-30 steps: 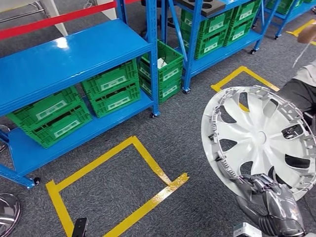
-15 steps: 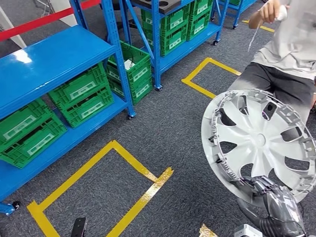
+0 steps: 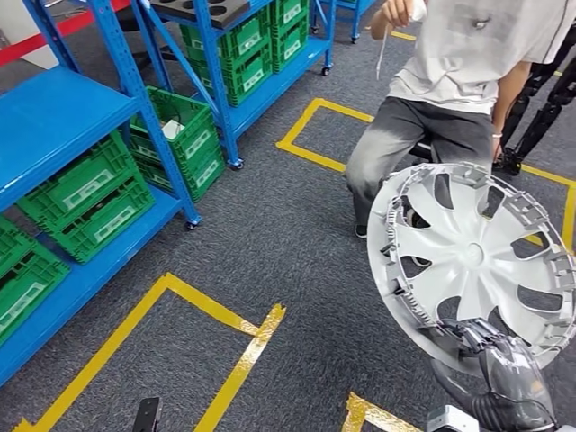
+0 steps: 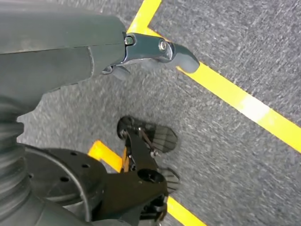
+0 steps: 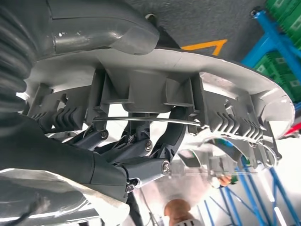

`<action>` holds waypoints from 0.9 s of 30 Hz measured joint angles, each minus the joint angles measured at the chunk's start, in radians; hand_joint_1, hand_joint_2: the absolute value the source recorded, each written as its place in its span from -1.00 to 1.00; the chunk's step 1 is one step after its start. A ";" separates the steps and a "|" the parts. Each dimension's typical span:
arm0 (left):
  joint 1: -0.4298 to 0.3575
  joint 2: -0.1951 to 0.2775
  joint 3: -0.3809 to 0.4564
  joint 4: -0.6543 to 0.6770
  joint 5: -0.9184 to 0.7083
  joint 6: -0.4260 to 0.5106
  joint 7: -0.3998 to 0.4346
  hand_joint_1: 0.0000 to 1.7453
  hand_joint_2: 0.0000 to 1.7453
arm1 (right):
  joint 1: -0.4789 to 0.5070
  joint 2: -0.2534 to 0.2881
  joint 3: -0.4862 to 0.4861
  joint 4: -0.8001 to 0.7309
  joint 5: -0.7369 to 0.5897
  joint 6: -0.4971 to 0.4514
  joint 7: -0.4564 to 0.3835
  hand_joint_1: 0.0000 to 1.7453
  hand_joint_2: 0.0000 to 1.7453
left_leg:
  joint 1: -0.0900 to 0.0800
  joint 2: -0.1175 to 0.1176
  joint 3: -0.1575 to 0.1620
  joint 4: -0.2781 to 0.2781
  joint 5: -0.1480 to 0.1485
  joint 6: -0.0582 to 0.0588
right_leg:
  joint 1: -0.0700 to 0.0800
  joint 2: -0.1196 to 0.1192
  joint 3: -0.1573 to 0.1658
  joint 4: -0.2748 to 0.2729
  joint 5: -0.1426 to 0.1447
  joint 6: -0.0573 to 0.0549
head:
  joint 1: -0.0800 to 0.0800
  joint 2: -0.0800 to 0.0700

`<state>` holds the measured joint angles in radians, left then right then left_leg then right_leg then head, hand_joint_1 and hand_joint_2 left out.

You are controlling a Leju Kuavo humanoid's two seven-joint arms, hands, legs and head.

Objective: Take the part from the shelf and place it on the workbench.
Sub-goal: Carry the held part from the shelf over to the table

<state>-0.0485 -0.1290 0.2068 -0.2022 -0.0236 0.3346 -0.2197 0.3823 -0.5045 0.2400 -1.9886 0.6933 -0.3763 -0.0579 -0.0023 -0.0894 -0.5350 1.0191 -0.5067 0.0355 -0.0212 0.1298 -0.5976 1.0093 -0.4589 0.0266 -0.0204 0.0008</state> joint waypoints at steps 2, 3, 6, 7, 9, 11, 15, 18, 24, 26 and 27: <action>-0.003 -0.002 0.000 0.000 -0.001 0.000 0.000 -1.00 1.00 | 0.003 0.000 0.000 0.000 -0.001 0.000 -0.002 1.00 1.00 | 0.003 0.028 0.005 -0.016 0.006 0.003 | -0.002 0.010 -0.013 0.000 0.003 0.013 | 0.000 0.000; -0.004 -0.002 0.000 0.000 -0.001 0.000 0.000 -1.00 1.00 | 0.004 -0.001 0.000 0.000 -0.001 0.000 -0.003 1.00 1.00 | 0.006 0.043 0.007 -0.024 0.010 0.006 | 0.000 -0.012 -0.026 0.018 -0.010 0.018 | 0.003 0.000; -0.003 -0.003 0.000 0.000 -0.001 -0.001 0.000 -1.00 1.00 | 0.001 -0.002 0.001 0.000 -0.002 0.001 -0.006 1.00 1.00 | 0.005 0.088 0.010 -0.033 0.015 0.012 | 0.002 -0.108 -0.105 0.182 -0.096 0.029 | 0.014 0.000; -0.001 -0.003 0.000 0.000 -0.001 -0.002 0.000 -1.00 1.00 | 0.000 -0.002 0.001 0.000 -0.002 0.001 -0.006 1.00 1.00 | 0.004 0.104 0.009 -0.033 0.015 0.012 | 0.000 -0.119 -0.130 0.239 -0.117 0.033 | 0.014 0.000; -0.001 -0.003 0.000 0.000 -0.002 -0.002 0.000 -1.00 1.00 | 0.000 -0.002 0.001 0.002 -0.003 0.001 -0.007 1.00 1.00 | 0.004 0.133 0.010 -0.031 0.012 0.010 | -0.003 -0.130 -0.134 0.257 -0.107 0.038 | 0.014 0.000; -0.002 -0.004 0.000 0.000 -0.003 -0.004 0.000 -1.00 1.00 | 0.001 -0.002 0.001 0.003 -0.007 0.001 -0.007 1.00 1.00 | 0.004 0.160 0.014 -0.029 0.006 0.004 | -0.006 -0.155 -0.064 0.137 -0.048 0.041 | 0.014 0.000; -0.006 -0.003 0.000 0.000 -0.006 -0.006 0.000 -1.00 1.00 | 0.000 -0.001 0.002 0.005 -0.009 0.001 -0.008 1.00 1.00 | -0.008 0.196 0.020 -0.022 -0.006 -0.015 | 0.003 -0.195 0.019 -0.002 -0.018 0.016 | 0.011 0.000; -0.008 -0.003 0.000 0.000 -0.007 -0.007 0.000 -1.00 1.00 | 0.002 -0.001 0.002 0.005 -0.010 0.002 -0.008 1.00 1.00 | -0.002 0.183 0.019 -0.002 -0.029 -0.027 | 0.002 -0.161 0.014 -0.002 -0.015 -0.003 | 0.008 0.000; -0.002 -0.003 0.000 0.000 -0.009 -0.010 0.001 -1.00 1.00 | -0.005 -0.001 0.003 0.007 -0.015 0.004 -0.009 1.00 1.00 | 0.002 0.098 -0.111 0.278 -0.140 -0.024 | 0.010 -0.085 0.013 -0.003 -0.011 -0.022 | 0.006 0.000; -0.003 -0.003 0.000 0.000 -0.010 -0.010 0.001 -1.00 1.00 | -0.005 -0.001 0.003 0.008 -0.018 0.005 -0.010 1.00 1.00 | 0.000 0.077 -0.073 0.178 -0.063 -0.011 | 0.012 -0.055 0.015 -0.002 -0.010 -0.023 | 0.006 0.000; -0.003 -0.002 0.000 0.000 -0.011 -0.010 0.001 -1.00 1.00 | -0.006 -0.001 0.003 0.008 -0.020 0.006 -0.011 1.00 1.00 | -0.001 0.048 -0.046 0.112 -0.027 -0.002 | 0.014 -0.042 0.016 -0.002 -0.010 -0.022 | 0.007 0.000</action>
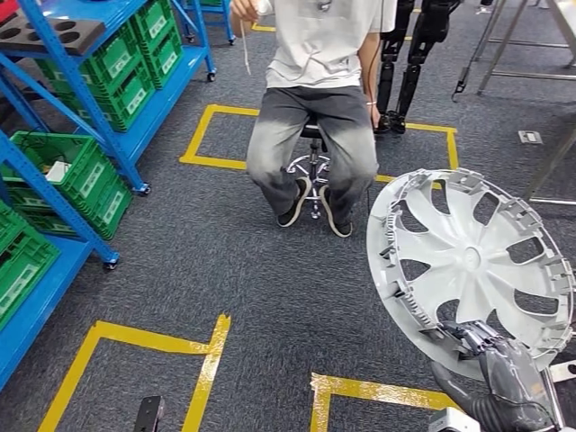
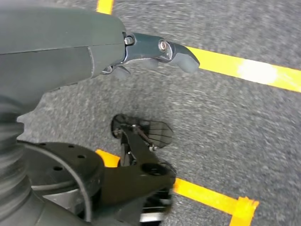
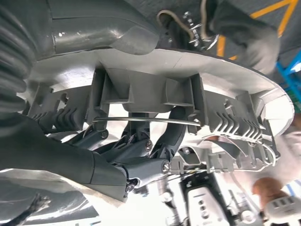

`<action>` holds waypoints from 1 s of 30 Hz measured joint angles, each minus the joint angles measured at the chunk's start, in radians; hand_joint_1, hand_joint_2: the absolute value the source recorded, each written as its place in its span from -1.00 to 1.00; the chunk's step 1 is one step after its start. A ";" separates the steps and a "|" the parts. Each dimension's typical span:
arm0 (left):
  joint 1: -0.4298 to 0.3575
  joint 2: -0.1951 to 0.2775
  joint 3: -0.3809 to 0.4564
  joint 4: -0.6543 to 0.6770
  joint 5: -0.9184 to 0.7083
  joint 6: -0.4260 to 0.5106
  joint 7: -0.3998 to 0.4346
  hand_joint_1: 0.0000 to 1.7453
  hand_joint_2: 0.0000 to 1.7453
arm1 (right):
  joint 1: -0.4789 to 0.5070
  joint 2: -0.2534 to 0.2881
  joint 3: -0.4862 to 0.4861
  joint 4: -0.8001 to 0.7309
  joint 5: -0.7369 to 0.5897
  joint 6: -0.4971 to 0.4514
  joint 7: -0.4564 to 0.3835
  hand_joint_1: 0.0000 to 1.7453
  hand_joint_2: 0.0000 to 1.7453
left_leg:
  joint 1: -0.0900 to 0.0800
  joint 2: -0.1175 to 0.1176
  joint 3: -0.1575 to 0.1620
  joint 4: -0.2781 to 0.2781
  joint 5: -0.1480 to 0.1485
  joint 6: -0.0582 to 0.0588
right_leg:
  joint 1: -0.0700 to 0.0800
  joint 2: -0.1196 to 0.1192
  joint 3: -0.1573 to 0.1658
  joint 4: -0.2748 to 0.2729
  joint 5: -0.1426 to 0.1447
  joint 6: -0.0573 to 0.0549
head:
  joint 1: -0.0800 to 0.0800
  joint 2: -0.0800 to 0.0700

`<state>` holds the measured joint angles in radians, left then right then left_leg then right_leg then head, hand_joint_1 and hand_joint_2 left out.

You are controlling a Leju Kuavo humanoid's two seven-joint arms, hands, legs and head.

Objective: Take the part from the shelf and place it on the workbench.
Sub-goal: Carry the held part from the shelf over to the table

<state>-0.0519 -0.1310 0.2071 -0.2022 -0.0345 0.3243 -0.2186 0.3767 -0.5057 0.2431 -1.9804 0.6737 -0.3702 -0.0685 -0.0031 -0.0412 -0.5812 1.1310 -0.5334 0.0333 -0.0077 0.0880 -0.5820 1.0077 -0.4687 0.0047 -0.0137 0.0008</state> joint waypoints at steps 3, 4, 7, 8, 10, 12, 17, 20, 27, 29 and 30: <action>-0.001 0.003 0.000 0.000 -0.001 0.000 0.000 -1.00 1.00 | -0.005 0.000 0.001 0.001 -0.002 0.002 -0.001 1.00 1.00 | -0.001 -0.052 0.039 -0.105 0.032 0.011 | -0.005 0.039 -0.014 0.004 0.007 0.011 | -0.002 0.000; -0.001 0.002 0.000 0.000 -0.001 0.000 0.000 -1.00 1.00 | -0.005 0.000 0.001 0.001 -0.003 0.002 -0.002 1.00 1.00 | -0.002 -0.042 0.041 -0.113 0.031 0.010 | -0.008 0.053 -0.020 0.003 0.011 0.017 | -0.003 0.000; -0.005 0.001 0.000 0.000 -0.003 0.000 0.000 -1.00 1.00 | -0.003 0.000 0.001 0.001 -0.006 0.002 -0.002 1.00 1.00 | 0.004 0.000 0.050 -0.136 0.040 0.012 | -0.007 0.015 -0.051 0.038 -0.010 0.030 | 0.000 0.000; -0.005 0.000 0.000 0.000 -0.003 0.000 0.000 -1.00 1.00 | -0.004 0.000 0.001 0.002 -0.007 0.003 -0.003 1.00 1.00 | 0.005 0.015 0.053 -0.141 0.042 0.014 | -0.006 -0.021 -0.076 0.086 -0.037 0.033 | 0.002 0.000; -0.004 -0.001 0.000 0.000 -0.003 -0.001 0.000 -1.00 1.00 | -0.007 0.000 0.001 0.003 -0.007 0.003 -0.004 1.00 1.00 | 0.002 0.044 0.053 -0.141 0.042 0.015 | -0.007 -0.071 -0.138 0.214 -0.095 0.043 | 0.005 0.000; -0.002 -0.001 0.000 0.000 -0.003 -0.001 0.000 -1.00 1.00 | -0.008 0.000 0.002 0.006 -0.007 0.003 -0.004 1.00 1.00 | 0.002 0.074 0.054 -0.141 0.039 0.014 | -0.012 -0.084 -0.167 0.276 -0.105 0.051 | 0.005 0.000; -0.006 0.000 0.000 0.000 -0.005 -0.003 0.001 -1.00 1.00 | -0.009 0.001 0.002 0.010 -0.008 0.005 -0.003 1.00 1.00 | -0.003 0.134 0.063 -0.132 0.021 -0.008 | -0.016 -0.153 -0.019 0.020 -0.003 0.053 | 0.005 0.000; -0.008 0.000 0.000 0.000 -0.007 -0.003 0.004 -1.00 1.00 | -0.008 0.001 0.002 0.011 -0.009 0.006 -0.003 1.00 1.00 | -0.006 0.159 0.069 -0.129 0.015 -0.019 | -0.011 -0.131 -0.016 0.011 -0.003 0.029 | 0.003 0.000; -0.004 -0.001 0.000 0.000 -0.011 -0.001 0.011 -1.00 1.00 | -0.010 0.002 0.003 0.013 -0.011 0.007 -0.002 1.00 1.00 | 0.000 0.051 -0.069 0.173 -0.127 -0.015 | 0.001 -0.050 -0.022 0.011 0.003 -0.005 | -0.003 0.000; -0.002 -0.001 0.000 0.000 -0.012 -0.001 0.012 -1.00 1.00 | -0.010 0.002 0.003 0.014 -0.011 0.007 -0.002 1.00 1.00 | -0.008 0.039 -0.055 0.124 -0.071 0.002 | 0.007 -0.021 -0.021 0.011 0.005 -0.007 | -0.002 0.000; -0.003 0.000 0.000 0.000 -0.013 0.000 0.012 -1.00 1.00 | -0.010 0.002 0.003 0.015 -0.012 0.006 -0.002 1.00 1.00 | -0.013 0.018 -0.027 0.055 -0.027 0.011 | 0.007 -0.007 -0.021 0.011 0.006 -0.008 | -0.002 0.000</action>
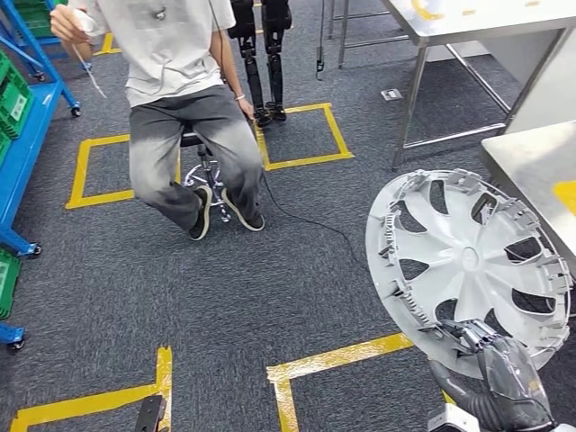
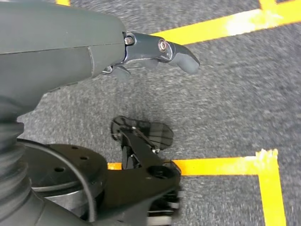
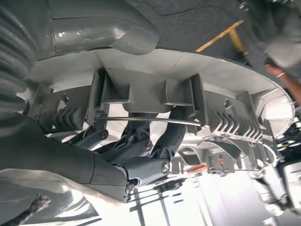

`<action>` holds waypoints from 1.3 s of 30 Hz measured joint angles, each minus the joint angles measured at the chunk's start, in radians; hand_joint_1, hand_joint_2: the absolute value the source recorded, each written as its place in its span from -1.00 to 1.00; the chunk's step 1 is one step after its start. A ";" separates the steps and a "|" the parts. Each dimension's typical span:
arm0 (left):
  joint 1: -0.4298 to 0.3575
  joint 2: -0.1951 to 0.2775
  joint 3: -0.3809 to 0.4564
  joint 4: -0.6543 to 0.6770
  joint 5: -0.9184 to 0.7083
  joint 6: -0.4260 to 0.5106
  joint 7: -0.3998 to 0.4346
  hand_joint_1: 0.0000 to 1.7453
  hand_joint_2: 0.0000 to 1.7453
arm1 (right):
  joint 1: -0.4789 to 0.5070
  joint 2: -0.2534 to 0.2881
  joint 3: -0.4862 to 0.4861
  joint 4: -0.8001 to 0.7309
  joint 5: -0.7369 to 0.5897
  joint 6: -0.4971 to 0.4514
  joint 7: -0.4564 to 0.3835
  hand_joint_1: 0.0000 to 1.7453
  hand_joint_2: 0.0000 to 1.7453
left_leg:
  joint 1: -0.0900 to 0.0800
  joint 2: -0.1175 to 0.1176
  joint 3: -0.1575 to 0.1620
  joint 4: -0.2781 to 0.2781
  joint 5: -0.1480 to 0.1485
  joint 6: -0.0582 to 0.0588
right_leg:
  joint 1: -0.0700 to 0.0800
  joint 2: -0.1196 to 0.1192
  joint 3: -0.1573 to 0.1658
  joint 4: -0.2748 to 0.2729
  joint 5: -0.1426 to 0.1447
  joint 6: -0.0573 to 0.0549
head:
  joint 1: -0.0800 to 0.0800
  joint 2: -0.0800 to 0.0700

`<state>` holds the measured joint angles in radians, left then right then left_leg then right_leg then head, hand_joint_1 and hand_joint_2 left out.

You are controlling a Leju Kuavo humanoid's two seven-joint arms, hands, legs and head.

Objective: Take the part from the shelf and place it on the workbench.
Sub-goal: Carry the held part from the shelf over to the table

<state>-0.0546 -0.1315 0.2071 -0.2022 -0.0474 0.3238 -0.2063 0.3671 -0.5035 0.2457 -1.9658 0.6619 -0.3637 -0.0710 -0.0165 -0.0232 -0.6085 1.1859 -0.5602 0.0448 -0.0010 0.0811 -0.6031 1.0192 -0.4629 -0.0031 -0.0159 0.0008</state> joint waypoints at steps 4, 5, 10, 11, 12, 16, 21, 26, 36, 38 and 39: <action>-0.002 0.003 0.000 0.000 -0.002 0.001 0.000 -1.00 1.00 | -0.001 0.001 0.000 0.001 -0.002 -0.001 -0.001 1.00 1.00 | -0.008 -0.064 0.066 -0.164 0.058 0.017 | -0.005 0.051 -0.012 0.001 0.010 0.012 | 0.000 0.000; -0.002 0.002 0.000 0.000 -0.002 0.001 0.000 -1.00 1.00 | 0.000 0.002 0.000 0.001 -0.002 -0.001 -0.001 1.00 1.00 | -0.009 -0.053 0.068 -0.171 0.061 0.015 | -0.007 0.064 -0.016 -0.001 0.014 0.018 | 0.000 0.000; -0.003 0.000 0.000 0.000 -0.004 0.002 -0.001 -1.00 1.00 | 0.000 0.004 -0.001 0.002 -0.006 -0.002 -0.003 1.00 1.00 | -0.001 0.019 0.080 -0.206 0.080 0.016 | -0.006 -0.056 -0.100 0.152 -0.079 0.039 | 0.006 0.000; -0.001 0.000 0.000 0.000 -0.004 0.001 -0.001 -1.00 1.00 | -0.001 0.005 -0.001 0.002 -0.007 -0.002 -0.004 1.00 1.00 | -0.001 0.034 0.079 -0.206 0.079 0.016 | -0.010 -0.067 -0.127 0.214 -0.105 0.046 | 0.006 0.000; 0.000 -0.001 0.000 0.000 -0.004 0.001 -0.001 -1.00 1.00 | -0.001 0.005 -0.001 0.002 -0.007 -0.003 -0.005 1.00 1.00 | 0.000 0.050 0.079 -0.205 0.078 0.015 | -0.014 -0.073 -0.144 0.254 -0.116 0.053 | 0.006 0.000; -0.001 -0.001 0.000 0.000 -0.004 0.001 -0.002 -1.00 1.00 | 0.000 0.007 -0.001 0.002 -0.012 -0.003 -0.005 1.00 1.00 | 0.006 0.103 0.080 -0.194 0.064 -0.005 | -0.028 -0.122 -0.042 0.092 -0.035 0.077 | 0.007 0.000; -0.005 0.000 0.000 0.000 -0.004 0.003 -0.007 -1.00 1.00 | 0.001 0.011 -0.002 0.002 -0.013 -0.006 -0.007 1.00 1.00 | 0.004 0.144 0.088 -0.177 0.045 -0.030 | -0.022 -0.121 0.010 0.004 -0.017 0.041 | 0.005 0.000; -0.004 -0.001 0.000 0.000 -0.005 0.003 -0.009 -1.00 1.00 | -0.002 0.013 -0.003 0.002 -0.013 -0.007 -0.012 1.00 1.00 | 0.015 0.044 -0.007 0.049 -0.080 -0.040 | -0.017 -0.066 0.009 0.003 -0.013 0.014 | -0.002 0.000; -0.004 0.001 -0.002 0.000 -0.020 0.004 -0.002 -1.00 1.00 | 0.006 0.027 -0.005 -0.002 0.003 -0.053 -0.042 1.00 1.00 | 0.002 -0.053 0.060 -0.172 0.068 0.002 | -0.018 0.069 -0.010 0.001 0.001 0.029 | -0.005 0.000; -0.008 -0.001 -0.003 0.000 -0.024 0.006 0.000 -1.00 1.00 | 0.009 0.032 -0.007 -0.005 0.009 -0.069 -0.056 1.00 1.00 | 0.005 -0.025 0.067 -0.194 0.078 0.004 | -0.014 0.033 -0.029 0.020 -0.013 0.037 | -0.002 0.000; -0.008 -0.001 -0.003 0.000 -0.025 0.006 0.000 -1.00 1.00 | 0.007 0.034 -0.007 -0.006 0.014 -0.077 -0.063 1.00 1.00 | 0.007 -0.009 0.070 -0.203 0.083 0.005 | -0.011 -0.001 -0.049 0.057 -0.037 0.039 | 0.000 0.000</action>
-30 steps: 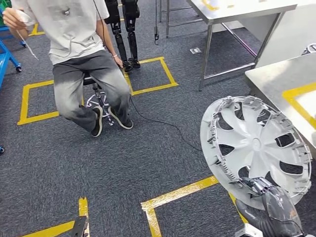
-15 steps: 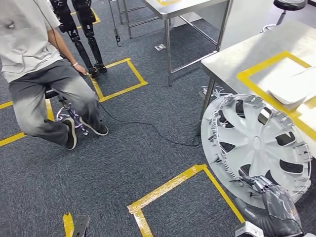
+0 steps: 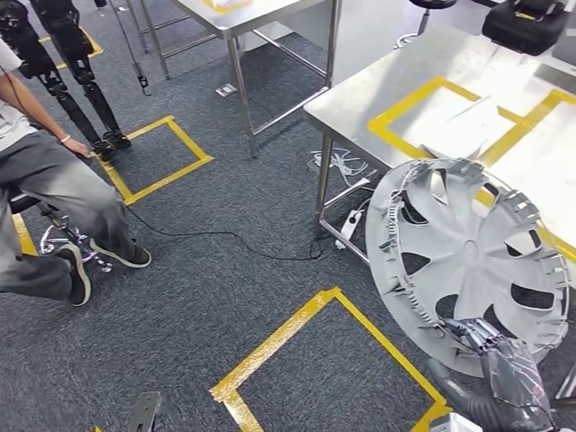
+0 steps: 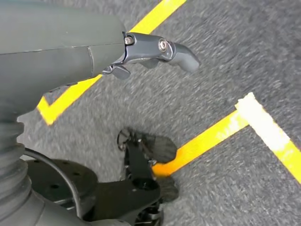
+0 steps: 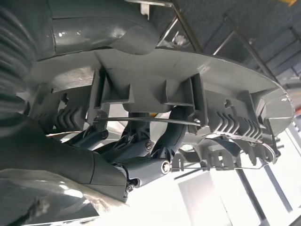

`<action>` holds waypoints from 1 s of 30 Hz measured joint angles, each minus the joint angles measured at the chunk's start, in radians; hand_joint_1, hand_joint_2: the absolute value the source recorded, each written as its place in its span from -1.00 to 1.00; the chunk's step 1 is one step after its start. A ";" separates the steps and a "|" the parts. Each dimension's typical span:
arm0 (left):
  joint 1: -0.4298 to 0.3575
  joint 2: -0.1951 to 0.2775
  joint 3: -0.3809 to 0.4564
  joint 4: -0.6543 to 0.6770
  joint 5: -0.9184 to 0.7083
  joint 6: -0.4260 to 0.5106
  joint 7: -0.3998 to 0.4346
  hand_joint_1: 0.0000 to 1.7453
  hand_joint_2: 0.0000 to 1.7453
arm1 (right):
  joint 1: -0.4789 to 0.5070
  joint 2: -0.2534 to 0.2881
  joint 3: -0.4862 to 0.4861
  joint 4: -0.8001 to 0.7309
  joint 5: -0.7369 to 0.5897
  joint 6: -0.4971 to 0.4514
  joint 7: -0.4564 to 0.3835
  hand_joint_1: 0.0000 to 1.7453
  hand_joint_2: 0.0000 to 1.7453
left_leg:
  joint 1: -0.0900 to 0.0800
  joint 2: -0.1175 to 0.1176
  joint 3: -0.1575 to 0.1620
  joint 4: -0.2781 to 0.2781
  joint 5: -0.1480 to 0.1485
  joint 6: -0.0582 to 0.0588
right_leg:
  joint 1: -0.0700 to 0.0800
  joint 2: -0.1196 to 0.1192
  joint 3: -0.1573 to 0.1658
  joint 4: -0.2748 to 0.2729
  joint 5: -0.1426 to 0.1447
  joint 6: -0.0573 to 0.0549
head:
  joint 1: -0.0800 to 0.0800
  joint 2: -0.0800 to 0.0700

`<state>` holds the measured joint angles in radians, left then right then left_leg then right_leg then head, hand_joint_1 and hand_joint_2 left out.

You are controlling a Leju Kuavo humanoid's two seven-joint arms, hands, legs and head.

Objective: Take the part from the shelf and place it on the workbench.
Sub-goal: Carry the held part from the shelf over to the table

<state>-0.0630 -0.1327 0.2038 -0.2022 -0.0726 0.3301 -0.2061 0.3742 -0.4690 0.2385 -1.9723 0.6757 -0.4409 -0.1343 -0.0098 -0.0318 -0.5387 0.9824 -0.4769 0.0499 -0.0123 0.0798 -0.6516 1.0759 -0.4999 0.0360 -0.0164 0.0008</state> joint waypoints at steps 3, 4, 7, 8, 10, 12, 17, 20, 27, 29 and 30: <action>0.002 -0.001 0.000 0.000 -0.004 0.000 0.004 -1.00 1.00 | -0.008 0.011 0.000 -0.002 0.034 -0.033 -0.022 1.00 1.00 | -0.002 0.048 0.000 -0.003 0.001 0.002 | -0.002 -0.067 -0.078 0.174 -0.083 0.013 | 0.002 0.000; 0.002 -0.001 0.000 0.000 -0.006 0.000 0.006 -1.00 1.00 | -0.008 0.015 -0.001 -0.002 0.055 -0.046 -0.027 1.00 1.00 | -0.001 0.063 0.000 -0.002 -0.001 0.001 | -0.005 -0.072 -0.089 0.202 -0.087 0.018 | 0.002 0.000; -0.001 -0.003 -0.001 0.000 -0.013 -0.004 0.010 -1.00 1.00 | -0.009 0.026 -0.006 -0.005 0.137 -0.081 -0.025 1.00 1.00 | 0.004 0.102 0.001 0.009 -0.012 -0.012 | -0.015 -0.110 -0.015 0.076 -0.018 0.036 | 0.003 0.000; -0.002 -0.004 -0.001 0.000 -0.015 -0.005 0.011 -1.00 1.00 | -0.011 0.030 -0.009 -0.007 0.162 -0.091 -0.024 1.00 1.00 | 0.003 0.114 0.001 0.017 -0.018 -0.019 | -0.016 -0.131 0.022 0.014 0.002 0.038 | 0.004 0.000; -0.005 -0.003 -0.001 0.000 -0.019 -0.007 0.014 -1.00 1.00 | -0.016 0.039 -0.015 -0.014 0.209 -0.115 -0.021 1.00 1.00 | -0.001 0.133 0.002 0.030 -0.029 -0.031 | -0.013 -0.154 0.059 -0.048 0.014 0.025 | 0.003 0.000; -0.009 -0.003 -0.002 0.000 -0.023 -0.008 0.019 -1.00 1.00 | -0.019 0.048 -0.018 -0.019 0.248 -0.140 -0.021 1.00 1.00 | -0.002 0.152 0.005 0.034 -0.035 -0.038 | -0.011 -0.130 0.057 -0.045 0.013 0.004 | 0.000 0.000; -0.013 -0.003 -0.002 0.000 -0.029 -0.010 0.022 -1.00 1.00 | -0.030 0.063 -0.019 -0.029 0.286 -0.167 -0.022 1.00 1.00 | 0.010 0.053 -0.065 0.216 -0.146 -0.054 | -0.011 -0.073 0.054 -0.045 0.018 -0.022 | -0.004 0.000; -0.009 -0.003 -0.002 0.000 -0.029 -0.009 0.023 -1.00 1.00 | -0.034 0.072 -0.019 -0.030 0.291 -0.171 -0.022 1.00 1.00 | 0.008 0.040 -0.120 0.320 -0.162 -0.044 | -0.004 -0.030 0.054 -0.045 0.019 -0.027 | -0.004 0.000; -0.010 0.000 -0.002 0.000 -0.029 -0.006 0.023 -1.00 1.00 | -0.040 0.081 -0.017 -0.030 0.280 -0.173 -0.018 1.00 1.00 | -0.002 -0.056 -0.017 0.044 -0.023 -0.006 | -0.011 0.051 0.044 -0.047 0.031 -0.012 | -0.008 0.000; -0.014 -0.002 -0.002 0.000 -0.028 -0.005 0.021 -1.00 1.00 | -0.039 0.082 -0.017 -0.030 0.271 -0.172 -0.017 1.00 1.00 | 0.002 -0.041 -0.012 0.027 -0.013 -0.005 | -0.011 0.040 0.035 -0.048 0.030 -0.002 | -0.008 0.000; -0.015 -0.003 -0.002 0.000 -0.028 -0.006 0.020 -1.00 1.00 | -0.041 0.083 -0.017 -0.030 0.267 -0.172 -0.017 1.00 1.00 | 0.004 -0.032 -0.011 0.017 -0.006 -0.004 | -0.009 0.014 0.024 -0.031 0.014 0.001 | -0.005 0.000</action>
<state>-0.0779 -0.1355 0.2018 -0.2022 -0.1007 0.3244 -0.1860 0.3336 -0.3864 0.2219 -2.0025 0.9431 -0.6131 -0.1514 -0.0053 -0.0639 -0.5494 0.9999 -0.4832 0.0459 -0.0217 0.0942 -0.6272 1.0452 -0.4857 0.0370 -0.0211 0.0008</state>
